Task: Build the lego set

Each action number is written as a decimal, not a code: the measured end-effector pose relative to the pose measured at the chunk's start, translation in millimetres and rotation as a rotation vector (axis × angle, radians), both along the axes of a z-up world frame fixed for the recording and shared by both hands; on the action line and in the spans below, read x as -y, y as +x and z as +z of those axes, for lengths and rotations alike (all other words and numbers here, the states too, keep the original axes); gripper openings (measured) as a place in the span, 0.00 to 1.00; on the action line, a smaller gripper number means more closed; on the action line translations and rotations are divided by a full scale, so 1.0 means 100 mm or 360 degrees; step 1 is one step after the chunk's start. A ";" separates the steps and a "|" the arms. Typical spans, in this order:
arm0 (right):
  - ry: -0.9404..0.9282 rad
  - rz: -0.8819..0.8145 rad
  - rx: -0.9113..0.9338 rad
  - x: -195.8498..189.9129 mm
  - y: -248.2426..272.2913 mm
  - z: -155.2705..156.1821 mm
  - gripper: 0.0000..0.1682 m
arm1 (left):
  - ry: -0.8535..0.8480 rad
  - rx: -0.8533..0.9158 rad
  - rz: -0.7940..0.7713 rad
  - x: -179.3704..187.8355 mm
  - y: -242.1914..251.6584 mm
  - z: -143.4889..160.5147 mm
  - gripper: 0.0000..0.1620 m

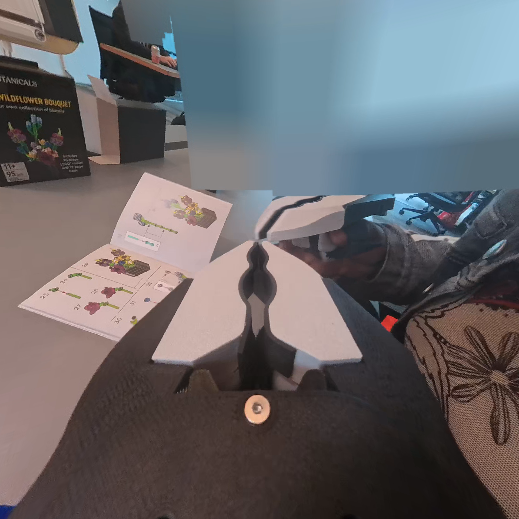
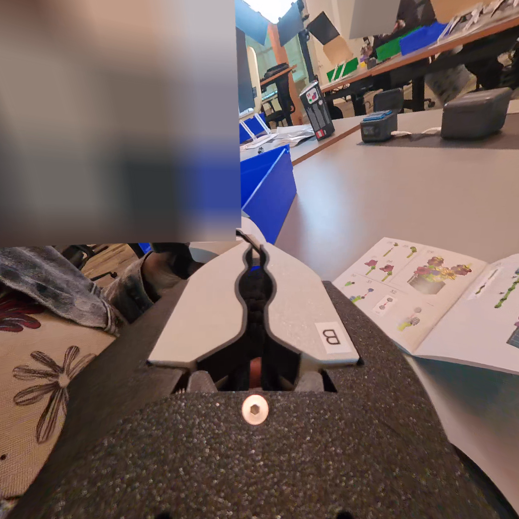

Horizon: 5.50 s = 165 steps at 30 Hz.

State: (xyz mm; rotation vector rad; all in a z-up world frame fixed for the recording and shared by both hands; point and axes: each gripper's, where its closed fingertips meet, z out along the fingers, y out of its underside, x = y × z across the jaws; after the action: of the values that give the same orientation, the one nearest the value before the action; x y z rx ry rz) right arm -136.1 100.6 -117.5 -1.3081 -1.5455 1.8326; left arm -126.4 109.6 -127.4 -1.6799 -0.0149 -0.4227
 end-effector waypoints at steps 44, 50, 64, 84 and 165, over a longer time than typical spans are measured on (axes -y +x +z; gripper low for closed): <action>0.1281 0.0162 0.0973 -0.61 0.01 -1.25 0.14 | -0.0134 0.0299 -0.0171 -0.04 -0.01 -0.25 0.13; 0.1271 0.0172 0.0975 -0.61 0.02 -1.25 0.14 | -0.0136 0.0301 -0.0174 -0.04 -0.01 -0.25 0.13; 0.1179 0.0138 0.0905 -0.67 0.09 -1.06 0.14 | -0.0153 0.0288 -0.0172 -0.05 0.00 -0.26 0.13; 0.1165 0.0165 0.0805 -0.96 0.76 -0.79 0.14 | -0.0223 0.0190 -0.0164 -0.07 0.04 -0.33 0.13; 0.0960 0.0141 0.0425 -0.85 0.77 -0.69 0.20 | -0.1288 -0.1110 -0.1280 2.43 -0.75 -0.66 0.06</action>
State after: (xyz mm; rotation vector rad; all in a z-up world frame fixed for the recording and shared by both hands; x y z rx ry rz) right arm -59.4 185.2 -187.0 -1.2239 -2.1049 1.1124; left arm -201.8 -133.2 -193.8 -2.5235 1.1691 -0.4160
